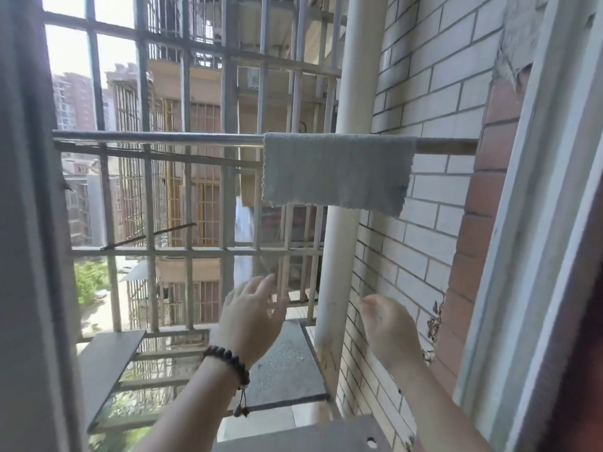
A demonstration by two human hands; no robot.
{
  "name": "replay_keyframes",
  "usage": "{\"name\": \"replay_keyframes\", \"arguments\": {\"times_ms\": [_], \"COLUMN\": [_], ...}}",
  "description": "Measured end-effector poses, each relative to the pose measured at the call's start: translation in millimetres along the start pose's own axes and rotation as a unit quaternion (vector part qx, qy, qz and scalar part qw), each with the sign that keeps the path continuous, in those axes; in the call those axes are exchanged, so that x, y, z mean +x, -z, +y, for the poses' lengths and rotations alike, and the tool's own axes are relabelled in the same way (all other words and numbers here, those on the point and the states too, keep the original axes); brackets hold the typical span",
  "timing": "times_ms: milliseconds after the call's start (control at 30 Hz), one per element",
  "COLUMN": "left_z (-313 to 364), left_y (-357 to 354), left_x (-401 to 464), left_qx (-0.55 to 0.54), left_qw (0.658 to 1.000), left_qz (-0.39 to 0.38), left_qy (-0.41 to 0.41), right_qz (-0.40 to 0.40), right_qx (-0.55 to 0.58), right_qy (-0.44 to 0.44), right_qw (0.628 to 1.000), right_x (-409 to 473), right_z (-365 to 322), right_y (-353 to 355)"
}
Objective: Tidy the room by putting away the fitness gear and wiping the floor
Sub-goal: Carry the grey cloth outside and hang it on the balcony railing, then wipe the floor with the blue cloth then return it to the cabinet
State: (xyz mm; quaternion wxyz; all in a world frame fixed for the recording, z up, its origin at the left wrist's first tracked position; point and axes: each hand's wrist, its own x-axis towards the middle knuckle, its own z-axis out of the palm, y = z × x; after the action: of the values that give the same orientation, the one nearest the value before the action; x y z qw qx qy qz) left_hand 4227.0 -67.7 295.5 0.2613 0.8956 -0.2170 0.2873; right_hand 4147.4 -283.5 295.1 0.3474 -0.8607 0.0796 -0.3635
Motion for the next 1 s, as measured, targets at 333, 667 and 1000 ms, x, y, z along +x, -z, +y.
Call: {"name": "replay_keyframes", "arguments": {"times_ms": [333,667,1000], "left_z": [0,-12,-35], "left_y": [-31,-38,-17], "left_x": [-128,-208,-287], "left_qx": [0.101,0.078,0.02], "left_qw": [0.984,0.97,0.948], "left_qz": [-0.145,-0.23,-0.302], "left_qy": [0.031,0.012,-0.1], "right_qz": [-0.132,-0.178,-0.1], "right_qx": [-0.139,-0.222,-0.257], "right_qy": [0.023,-0.047,-0.167], "right_qw": [0.981,0.957,0.947], "right_x": [-117,-218,-337], "right_z": [50,54,6], "right_y": [-41,-49,-53]}}
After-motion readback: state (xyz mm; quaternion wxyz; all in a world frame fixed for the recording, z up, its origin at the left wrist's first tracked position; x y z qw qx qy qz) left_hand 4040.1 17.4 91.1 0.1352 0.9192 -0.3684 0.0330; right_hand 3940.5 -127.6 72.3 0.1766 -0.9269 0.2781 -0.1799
